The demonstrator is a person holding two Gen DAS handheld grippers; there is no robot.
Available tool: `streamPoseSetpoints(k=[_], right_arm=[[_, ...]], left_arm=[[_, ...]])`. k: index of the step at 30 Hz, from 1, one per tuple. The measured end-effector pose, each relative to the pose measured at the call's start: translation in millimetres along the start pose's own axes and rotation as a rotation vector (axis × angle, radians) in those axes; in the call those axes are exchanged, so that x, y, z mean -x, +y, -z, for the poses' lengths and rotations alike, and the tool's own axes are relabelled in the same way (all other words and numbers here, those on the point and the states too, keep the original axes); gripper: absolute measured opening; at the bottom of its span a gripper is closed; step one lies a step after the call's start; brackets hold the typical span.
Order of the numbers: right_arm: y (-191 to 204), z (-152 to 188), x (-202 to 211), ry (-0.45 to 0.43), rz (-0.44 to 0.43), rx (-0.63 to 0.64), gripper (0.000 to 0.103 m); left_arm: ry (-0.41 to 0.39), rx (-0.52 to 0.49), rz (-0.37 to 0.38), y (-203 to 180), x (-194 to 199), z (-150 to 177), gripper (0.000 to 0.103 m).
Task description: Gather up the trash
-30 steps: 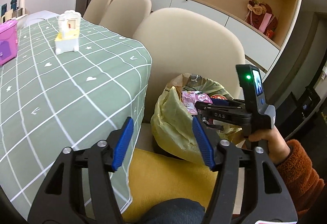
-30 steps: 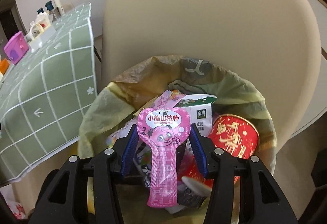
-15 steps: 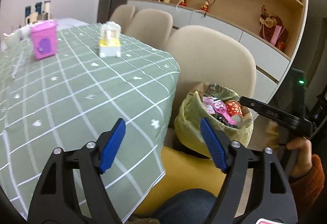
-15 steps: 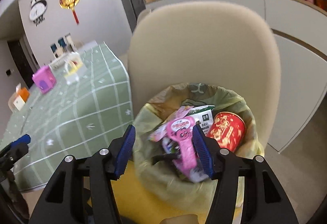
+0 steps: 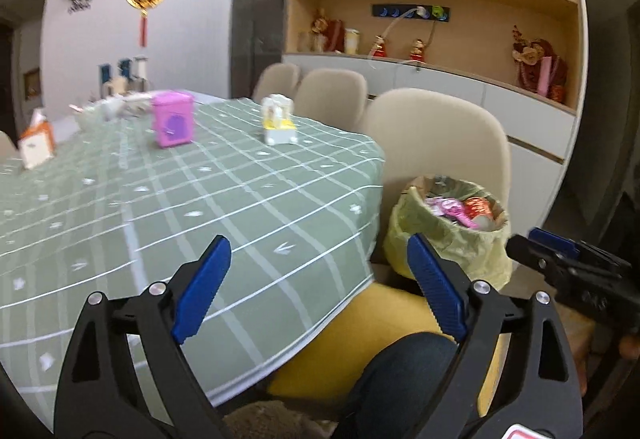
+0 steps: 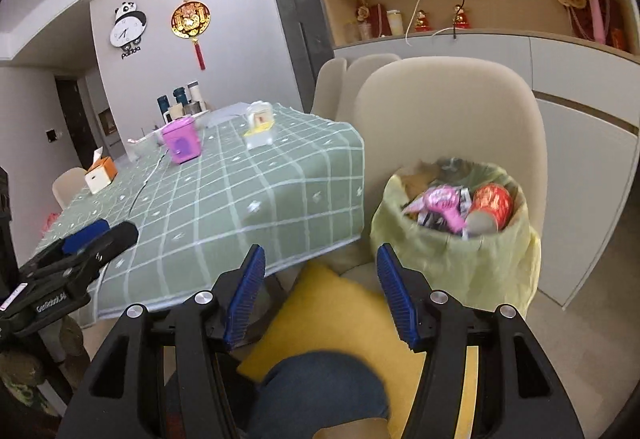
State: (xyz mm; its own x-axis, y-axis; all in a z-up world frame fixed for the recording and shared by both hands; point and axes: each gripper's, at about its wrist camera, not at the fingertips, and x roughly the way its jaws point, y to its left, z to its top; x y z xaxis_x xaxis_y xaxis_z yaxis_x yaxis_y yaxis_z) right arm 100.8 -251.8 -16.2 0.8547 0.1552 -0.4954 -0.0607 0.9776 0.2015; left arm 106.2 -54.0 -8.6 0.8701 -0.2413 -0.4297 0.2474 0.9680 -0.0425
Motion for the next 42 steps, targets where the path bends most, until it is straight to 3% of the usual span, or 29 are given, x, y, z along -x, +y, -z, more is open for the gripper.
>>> streamPoseSetpoints(k=[4, 14, 42], right_arm=[[24.2, 18.2, 20.5, -0.033, 0.018, 0.057, 0.055], [49.9, 44.1, 56.0, -0.082, 0.052, 0.122, 0.055], [42.4, 39.1, 65.3, -0.103, 0.068, 0.106, 0.055]], left_arm=[[-0.023, -0.013, -0.081, 1.9, 29.7, 17.9, 0.085], [-0.069, -0.027, -0.082, -0.6, 71.7, 32.7, 0.085], [-0.071, -0.030, -0.075, -8.1, 74.9, 32.7, 0.085]])
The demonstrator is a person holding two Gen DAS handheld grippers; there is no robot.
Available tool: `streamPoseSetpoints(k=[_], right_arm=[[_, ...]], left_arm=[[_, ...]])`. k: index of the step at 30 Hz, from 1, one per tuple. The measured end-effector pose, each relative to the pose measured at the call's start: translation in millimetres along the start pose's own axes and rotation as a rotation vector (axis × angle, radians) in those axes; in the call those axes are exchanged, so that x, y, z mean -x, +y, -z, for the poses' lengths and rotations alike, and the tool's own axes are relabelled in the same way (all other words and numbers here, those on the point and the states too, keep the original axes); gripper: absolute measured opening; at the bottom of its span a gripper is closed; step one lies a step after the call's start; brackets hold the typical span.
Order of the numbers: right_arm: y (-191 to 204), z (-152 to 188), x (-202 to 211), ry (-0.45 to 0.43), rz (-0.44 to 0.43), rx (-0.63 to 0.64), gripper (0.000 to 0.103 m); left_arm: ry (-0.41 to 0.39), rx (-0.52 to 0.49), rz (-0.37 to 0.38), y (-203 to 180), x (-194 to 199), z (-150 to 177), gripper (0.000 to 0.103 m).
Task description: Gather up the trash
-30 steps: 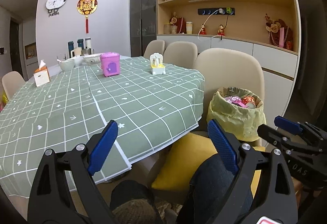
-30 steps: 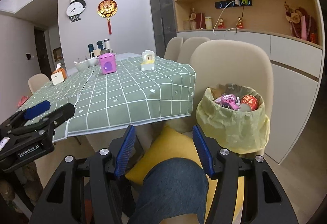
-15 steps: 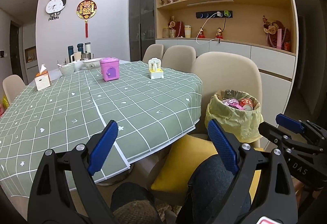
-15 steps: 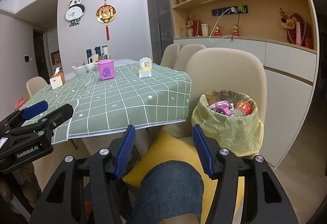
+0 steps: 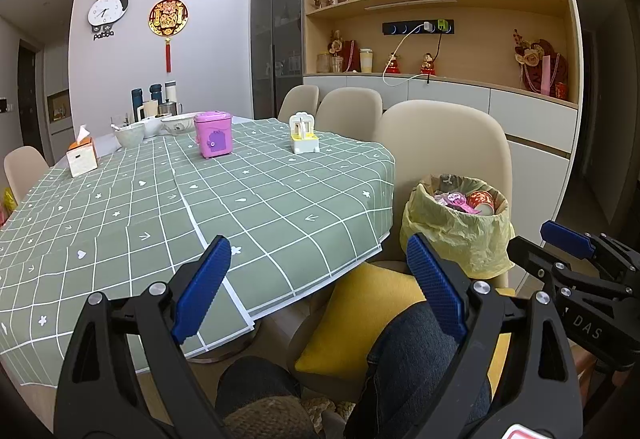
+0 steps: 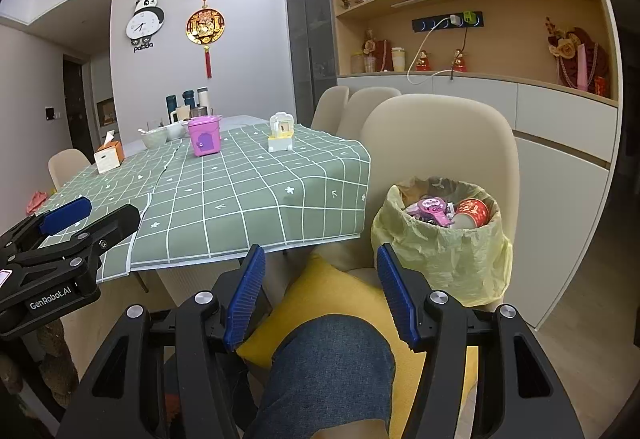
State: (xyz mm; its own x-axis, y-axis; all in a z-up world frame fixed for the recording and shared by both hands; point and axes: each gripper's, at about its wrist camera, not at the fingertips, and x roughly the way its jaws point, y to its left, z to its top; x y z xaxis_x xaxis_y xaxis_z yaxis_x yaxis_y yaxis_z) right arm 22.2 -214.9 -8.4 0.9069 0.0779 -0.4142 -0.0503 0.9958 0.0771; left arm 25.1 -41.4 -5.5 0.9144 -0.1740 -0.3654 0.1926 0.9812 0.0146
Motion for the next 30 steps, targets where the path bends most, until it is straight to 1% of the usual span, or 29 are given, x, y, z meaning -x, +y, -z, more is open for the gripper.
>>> streamPoseSetpoints(k=[30], right_arm=[[-5.3, 1.3, 1.3, 0.000, 0.012, -0.003, 0.055]], left_arm=[[0.004, -0.010, 0.012, 1.1, 0.2, -2.0, 0.085]])
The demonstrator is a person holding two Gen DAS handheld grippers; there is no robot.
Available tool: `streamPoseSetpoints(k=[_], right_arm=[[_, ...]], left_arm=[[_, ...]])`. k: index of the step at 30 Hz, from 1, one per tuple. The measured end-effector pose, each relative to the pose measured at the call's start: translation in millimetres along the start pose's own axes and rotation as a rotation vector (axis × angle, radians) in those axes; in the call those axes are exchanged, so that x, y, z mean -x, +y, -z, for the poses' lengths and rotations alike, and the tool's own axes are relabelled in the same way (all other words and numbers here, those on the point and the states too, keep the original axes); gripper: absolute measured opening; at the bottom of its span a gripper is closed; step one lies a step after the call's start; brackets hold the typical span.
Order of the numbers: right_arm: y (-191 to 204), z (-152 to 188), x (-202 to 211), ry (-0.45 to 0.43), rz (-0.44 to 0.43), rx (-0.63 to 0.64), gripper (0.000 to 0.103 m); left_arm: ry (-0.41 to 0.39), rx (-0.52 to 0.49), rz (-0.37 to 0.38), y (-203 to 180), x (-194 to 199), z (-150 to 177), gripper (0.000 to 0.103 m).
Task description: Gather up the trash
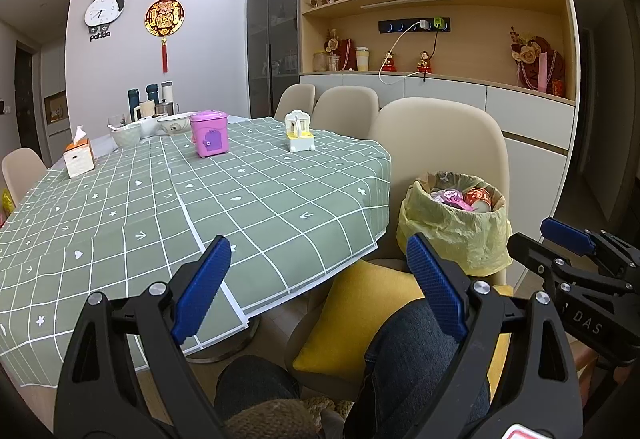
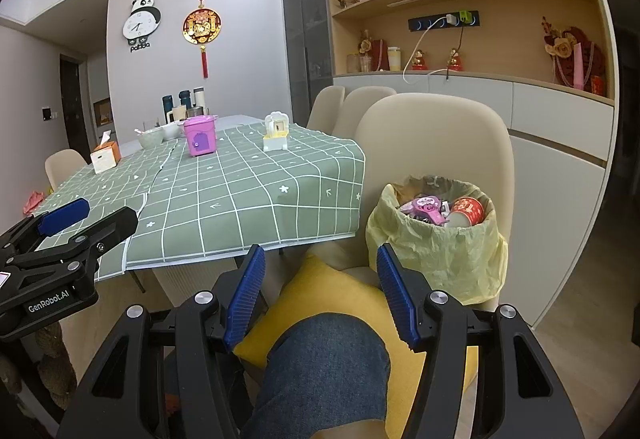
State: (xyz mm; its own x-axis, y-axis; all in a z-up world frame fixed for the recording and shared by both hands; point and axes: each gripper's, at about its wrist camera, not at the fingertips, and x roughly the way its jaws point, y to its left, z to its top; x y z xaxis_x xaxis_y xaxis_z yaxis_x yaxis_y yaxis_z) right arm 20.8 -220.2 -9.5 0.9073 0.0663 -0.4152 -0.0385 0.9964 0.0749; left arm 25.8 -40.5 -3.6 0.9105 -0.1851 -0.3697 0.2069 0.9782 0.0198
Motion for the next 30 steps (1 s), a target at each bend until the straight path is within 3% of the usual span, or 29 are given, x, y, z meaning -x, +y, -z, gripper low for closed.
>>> streamPoseSetpoints(k=[30], right_arm=[[-2.0, 2.4, -1.8, 0.006, 0.017, 0.003, 0.055]], left_arm=[[0.027, -0.018, 0.034, -0.8, -8.5, 3.7, 0.085]])
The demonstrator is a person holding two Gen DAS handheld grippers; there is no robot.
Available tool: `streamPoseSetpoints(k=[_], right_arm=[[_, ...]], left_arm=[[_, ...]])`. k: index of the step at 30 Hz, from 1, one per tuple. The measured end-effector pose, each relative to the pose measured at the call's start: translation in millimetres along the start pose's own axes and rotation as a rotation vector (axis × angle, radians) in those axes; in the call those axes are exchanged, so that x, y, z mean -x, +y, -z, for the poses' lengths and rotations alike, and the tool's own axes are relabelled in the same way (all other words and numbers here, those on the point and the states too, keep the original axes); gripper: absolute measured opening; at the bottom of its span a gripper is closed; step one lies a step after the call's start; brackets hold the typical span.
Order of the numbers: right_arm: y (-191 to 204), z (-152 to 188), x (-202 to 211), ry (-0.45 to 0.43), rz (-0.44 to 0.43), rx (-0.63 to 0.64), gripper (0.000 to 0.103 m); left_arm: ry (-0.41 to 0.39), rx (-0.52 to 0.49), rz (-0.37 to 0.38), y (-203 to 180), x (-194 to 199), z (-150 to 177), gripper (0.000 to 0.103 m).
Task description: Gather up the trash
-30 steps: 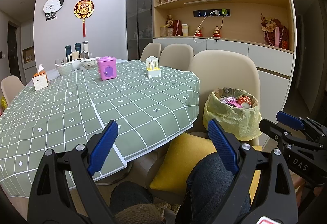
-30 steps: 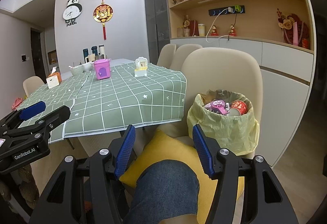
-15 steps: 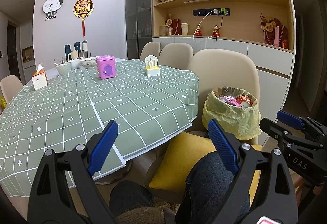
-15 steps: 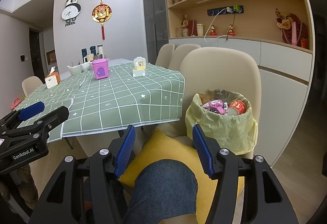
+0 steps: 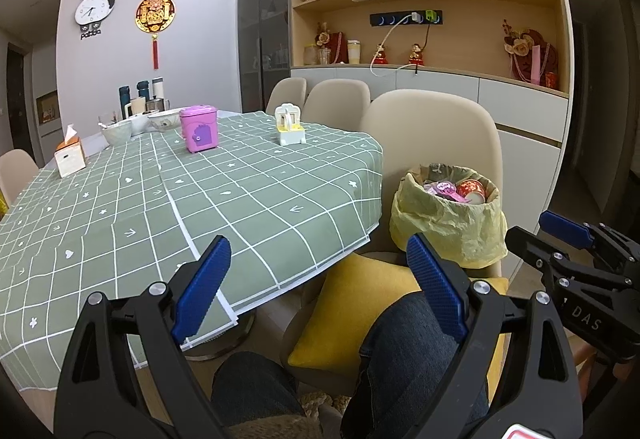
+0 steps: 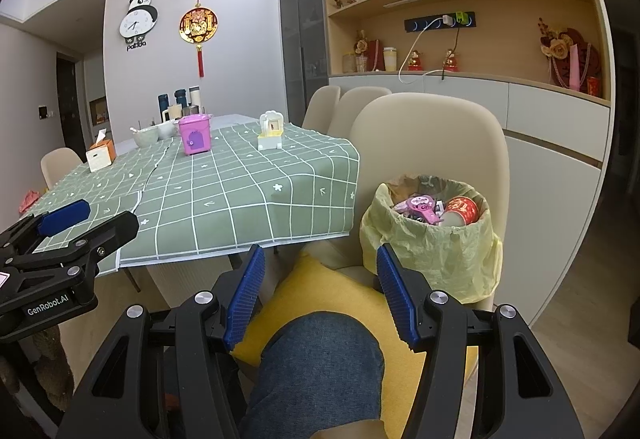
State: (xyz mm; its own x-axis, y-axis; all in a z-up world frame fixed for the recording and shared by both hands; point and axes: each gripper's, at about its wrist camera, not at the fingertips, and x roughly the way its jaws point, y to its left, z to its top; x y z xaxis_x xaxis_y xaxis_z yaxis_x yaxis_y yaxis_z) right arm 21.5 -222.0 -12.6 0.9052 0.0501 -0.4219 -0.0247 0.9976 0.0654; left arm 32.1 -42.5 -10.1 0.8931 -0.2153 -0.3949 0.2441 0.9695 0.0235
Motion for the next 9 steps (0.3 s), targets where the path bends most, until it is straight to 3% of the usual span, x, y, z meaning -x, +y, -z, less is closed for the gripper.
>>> streamPoseSetpoints(k=[5, 8, 9], right_arm=[[4.6, -3.8, -13.0, 0.044, -0.022, 0.029, 0.055], [24.9, -23.6, -36.2, 0.075, -0.068, 0.120, 0.055], [37.2, -35.7, -48.9, 0.085, -0.095, 0.163, 0.055]], left_arm=[[0.065, -0.005, 0.000, 19.4, -19.0, -12.6, 0.085], [0.134, 0.005, -0.010, 58.5, -35.1, -34.4, 0.085], [0.169, 0.051, -0.042, 91.3, -45.0, -48.9, 0.085]])
